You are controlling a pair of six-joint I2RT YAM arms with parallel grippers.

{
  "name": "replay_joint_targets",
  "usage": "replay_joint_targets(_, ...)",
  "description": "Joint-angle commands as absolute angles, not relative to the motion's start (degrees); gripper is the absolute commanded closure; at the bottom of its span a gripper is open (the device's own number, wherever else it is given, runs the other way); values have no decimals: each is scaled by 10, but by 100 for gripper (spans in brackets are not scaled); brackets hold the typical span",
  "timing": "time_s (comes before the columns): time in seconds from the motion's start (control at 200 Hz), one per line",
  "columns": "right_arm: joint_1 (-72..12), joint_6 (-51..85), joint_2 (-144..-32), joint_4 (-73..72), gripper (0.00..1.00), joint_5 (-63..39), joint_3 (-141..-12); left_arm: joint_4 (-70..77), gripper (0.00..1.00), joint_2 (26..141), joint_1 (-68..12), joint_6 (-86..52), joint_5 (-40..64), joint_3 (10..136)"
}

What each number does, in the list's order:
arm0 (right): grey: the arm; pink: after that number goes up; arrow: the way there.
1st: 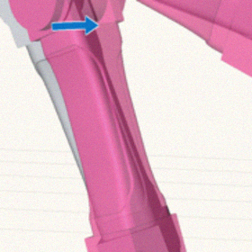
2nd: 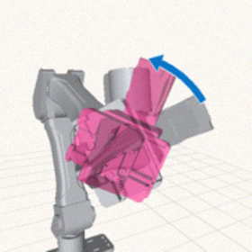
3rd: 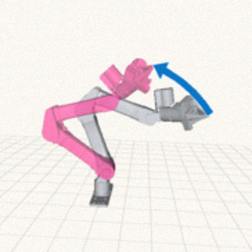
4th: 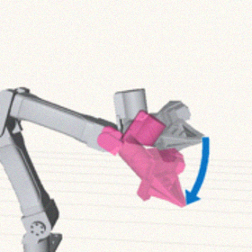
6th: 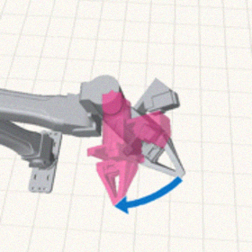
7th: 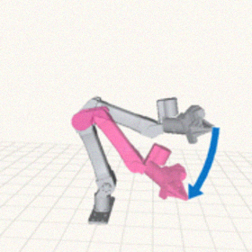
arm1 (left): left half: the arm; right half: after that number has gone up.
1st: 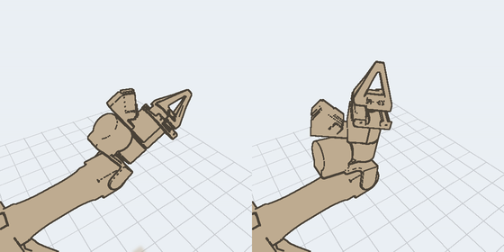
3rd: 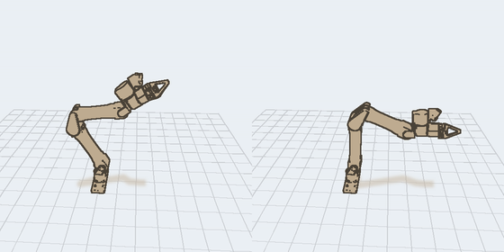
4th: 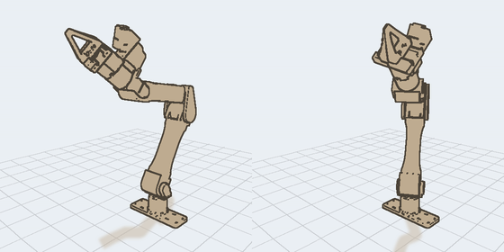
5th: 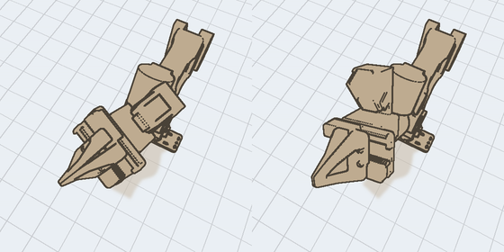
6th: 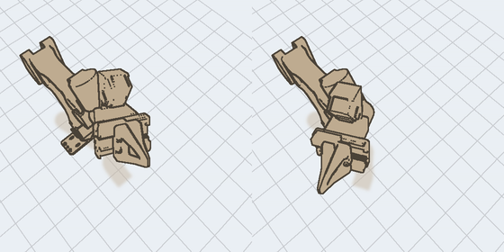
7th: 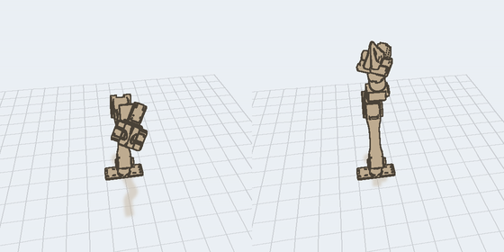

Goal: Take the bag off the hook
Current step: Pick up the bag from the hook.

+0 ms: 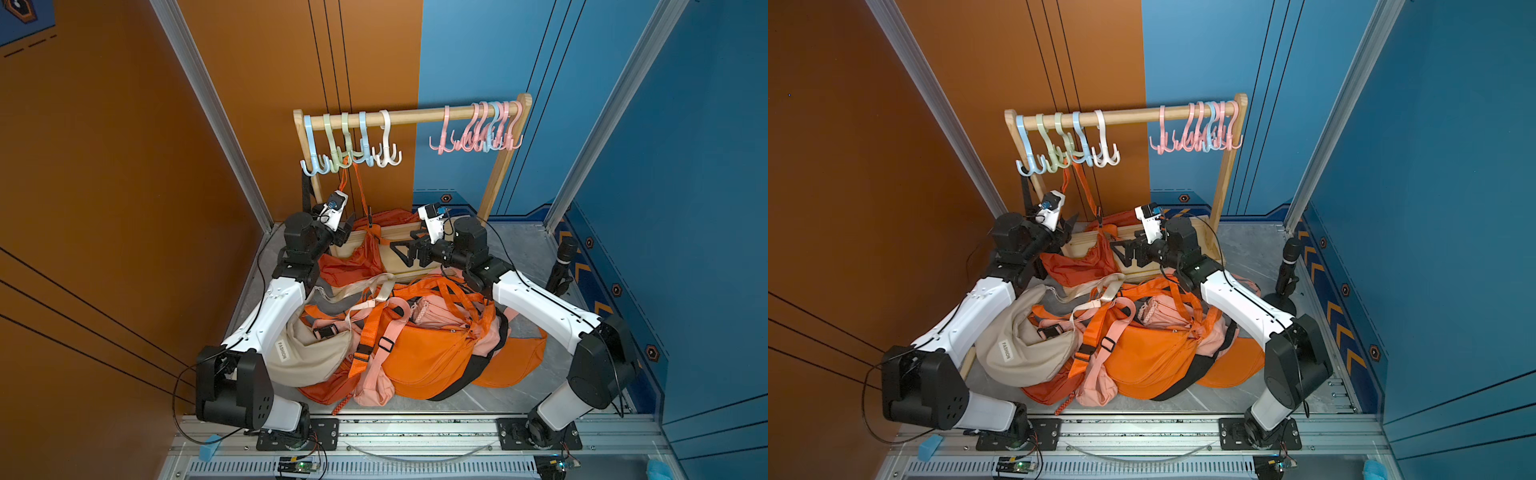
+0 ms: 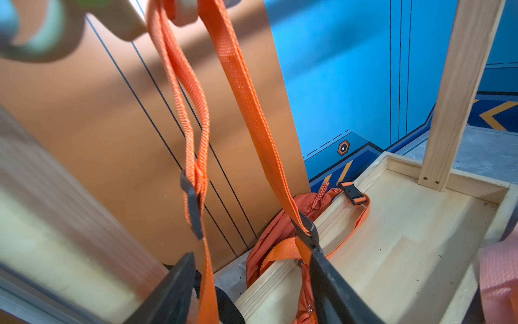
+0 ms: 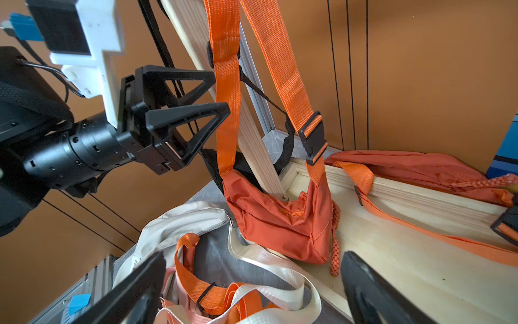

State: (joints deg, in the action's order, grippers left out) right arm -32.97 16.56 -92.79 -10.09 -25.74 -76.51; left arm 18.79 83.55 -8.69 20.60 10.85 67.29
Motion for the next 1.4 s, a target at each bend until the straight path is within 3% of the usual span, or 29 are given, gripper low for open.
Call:
replay_joint_targets(0.0,-325,175,-913,-120,2,-269,-759,173,35,853,-104,232,67,699)
replay_joint_targets(0.195,-324,175,-911,-120,1,-270,-758,164,45,890,-114,229,-26,726)
replay_joint_targets(0.571,-318,178,-922,-120,2,-271,-768,165,100,892,-119,204,-59,726)
replay_joint_targets(1.051,-322,164,-1010,-136,0,-259,-874,152,100,788,-123,138,-25,686)
replay_joint_targets(1.396,-331,174,-1126,-126,0,-257,-1054,147,100,738,-133,115,-20,656)
